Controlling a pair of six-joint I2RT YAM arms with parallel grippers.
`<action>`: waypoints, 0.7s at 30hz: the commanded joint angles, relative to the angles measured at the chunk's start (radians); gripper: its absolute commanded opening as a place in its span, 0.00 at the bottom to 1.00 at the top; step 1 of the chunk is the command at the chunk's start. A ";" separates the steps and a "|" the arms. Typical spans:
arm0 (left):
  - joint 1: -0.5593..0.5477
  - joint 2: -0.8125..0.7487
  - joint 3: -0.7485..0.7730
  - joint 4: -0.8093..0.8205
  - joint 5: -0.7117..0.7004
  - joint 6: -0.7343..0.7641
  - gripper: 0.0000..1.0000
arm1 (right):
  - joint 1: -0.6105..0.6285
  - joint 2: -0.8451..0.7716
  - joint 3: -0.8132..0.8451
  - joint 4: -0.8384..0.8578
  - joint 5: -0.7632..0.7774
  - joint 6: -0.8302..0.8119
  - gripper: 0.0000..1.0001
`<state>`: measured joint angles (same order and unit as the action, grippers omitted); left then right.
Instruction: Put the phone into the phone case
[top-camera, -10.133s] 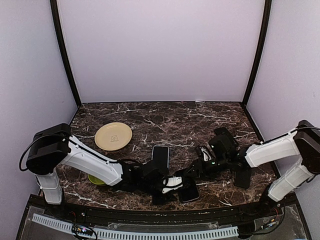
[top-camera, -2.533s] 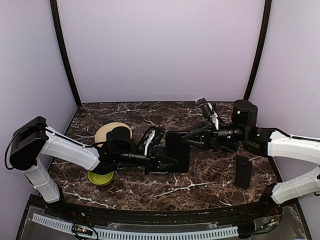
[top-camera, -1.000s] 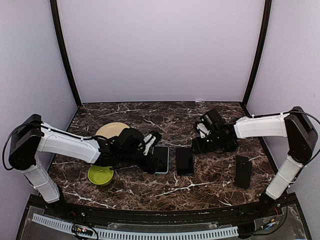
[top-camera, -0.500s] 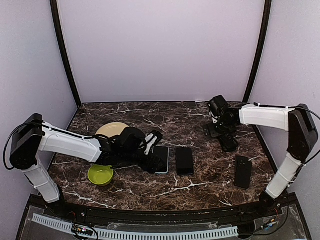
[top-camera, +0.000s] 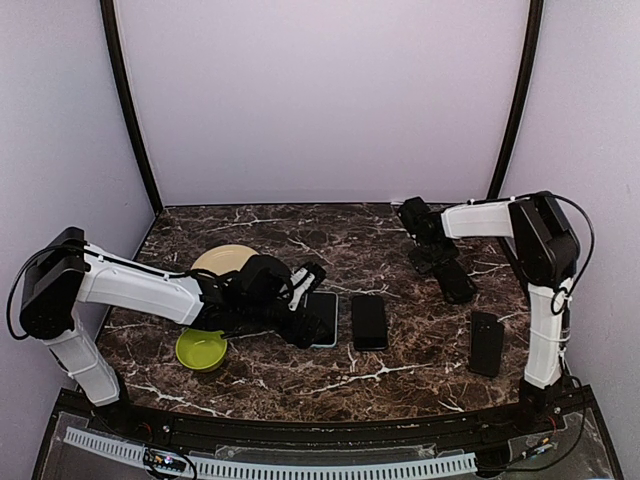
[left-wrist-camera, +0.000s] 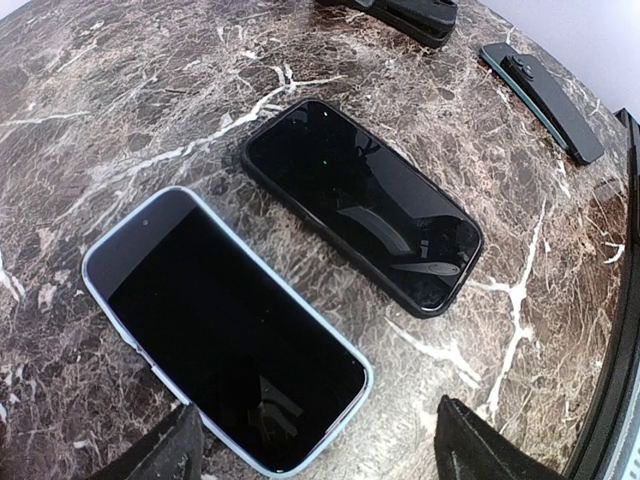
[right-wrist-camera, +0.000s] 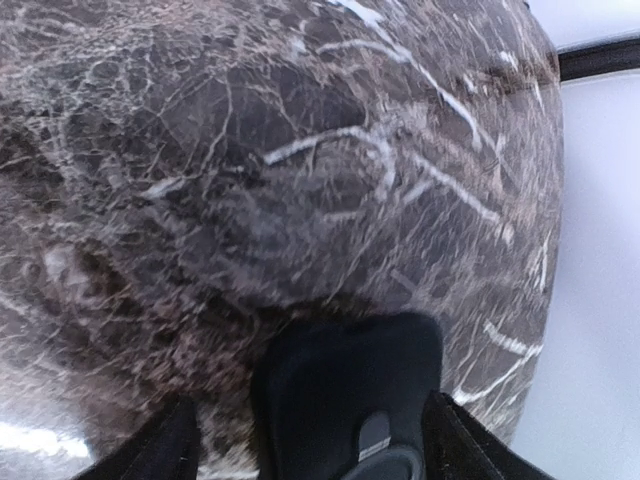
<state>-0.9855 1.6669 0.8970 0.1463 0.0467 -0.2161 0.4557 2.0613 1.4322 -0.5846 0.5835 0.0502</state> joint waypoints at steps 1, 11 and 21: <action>0.003 -0.011 0.005 -0.018 0.008 0.015 0.82 | -0.023 0.065 0.037 0.008 0.065 -0.043 0.68; 0.005 -0.018 0.003 -0.016 0.017 0.023 0.82 | -0.019 0.052 0.026 0.002 0.049 -0.040 0.18; 0.005 -0.030 0.000 0.002 0.042 0.037 0.82 | -0.001 -0.175 -0.017 -0.058 -0.081 -0.040 0.00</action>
<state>-0.9855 1.6669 0.8970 0.1402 0.0685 -0.2008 0.4438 1.9739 1.4570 -0.6018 0.6029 -0.0032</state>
